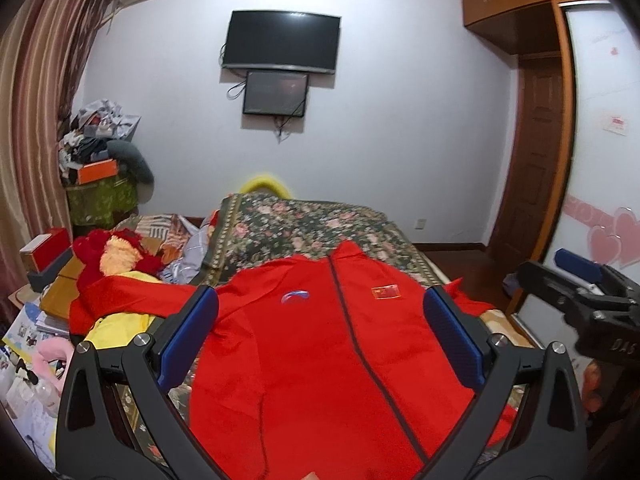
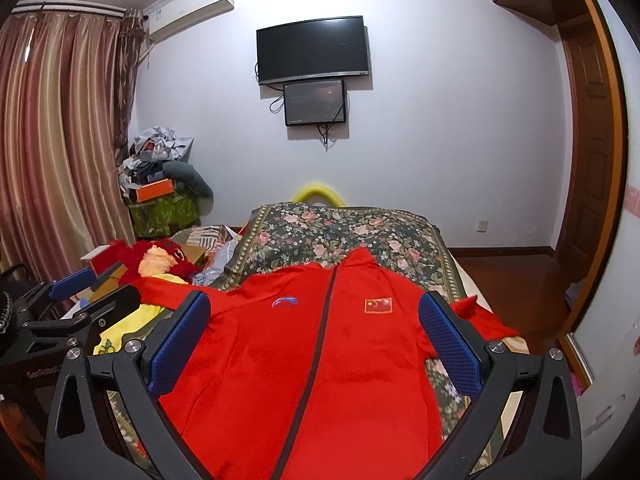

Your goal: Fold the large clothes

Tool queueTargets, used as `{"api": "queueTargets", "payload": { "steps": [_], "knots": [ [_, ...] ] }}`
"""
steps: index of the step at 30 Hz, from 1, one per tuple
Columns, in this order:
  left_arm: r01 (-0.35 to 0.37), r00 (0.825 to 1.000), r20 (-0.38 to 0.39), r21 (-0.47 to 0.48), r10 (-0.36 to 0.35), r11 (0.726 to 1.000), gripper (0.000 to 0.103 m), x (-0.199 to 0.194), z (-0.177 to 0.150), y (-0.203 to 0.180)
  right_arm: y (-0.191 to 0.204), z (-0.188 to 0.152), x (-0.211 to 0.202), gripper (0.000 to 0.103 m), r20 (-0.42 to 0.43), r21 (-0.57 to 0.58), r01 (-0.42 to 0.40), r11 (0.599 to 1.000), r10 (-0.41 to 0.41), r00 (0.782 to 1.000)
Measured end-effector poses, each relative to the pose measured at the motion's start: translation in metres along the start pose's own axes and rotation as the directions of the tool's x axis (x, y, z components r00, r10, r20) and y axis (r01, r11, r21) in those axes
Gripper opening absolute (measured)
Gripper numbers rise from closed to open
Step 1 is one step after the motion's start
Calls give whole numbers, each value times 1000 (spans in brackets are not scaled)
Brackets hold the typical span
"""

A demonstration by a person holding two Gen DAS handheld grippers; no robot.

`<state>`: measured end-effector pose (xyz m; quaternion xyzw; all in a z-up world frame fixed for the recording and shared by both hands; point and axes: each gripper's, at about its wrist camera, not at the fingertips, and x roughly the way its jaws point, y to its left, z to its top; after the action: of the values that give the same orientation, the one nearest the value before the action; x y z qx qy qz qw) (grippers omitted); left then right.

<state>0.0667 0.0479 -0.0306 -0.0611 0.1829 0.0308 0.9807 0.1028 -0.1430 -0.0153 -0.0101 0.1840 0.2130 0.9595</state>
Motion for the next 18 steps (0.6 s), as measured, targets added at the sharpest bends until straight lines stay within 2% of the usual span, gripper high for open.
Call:
{"api": "queueTargets", "payload": {
  "steps": [4, 7, 12, 16, 18],
  "knots": [
    [-11, 999, -50, -19, 10, 1000, 103, 34, 2, 23, 0, 4, 22, 103, 6, -9, -19, 1000, 19, 1000],
    [-21, 995, -98, -48, 16, 999, 103, 61, 3, 43, 2, 5, 48, 103, -24, -18, -37, 999, 37, 999],
    [-72, 985, -161, -73, 59, 995, 103, 102, -1, 78, 7, -2, 99, 103, -124, -30, -71, 997, 67, 990],
    [-127, 967, -233, -95, 102, 987, 103, 138, -10, 120, 7, -12, 144, 103, -216, -48, -68, 997, 56, 975],
    [-158, 955, -271, -114, 123, 981, 103, 155, -15, 142, 3, -18, 166, 103, -274, -25, -78, 997, 68, 959]
  ]
}}
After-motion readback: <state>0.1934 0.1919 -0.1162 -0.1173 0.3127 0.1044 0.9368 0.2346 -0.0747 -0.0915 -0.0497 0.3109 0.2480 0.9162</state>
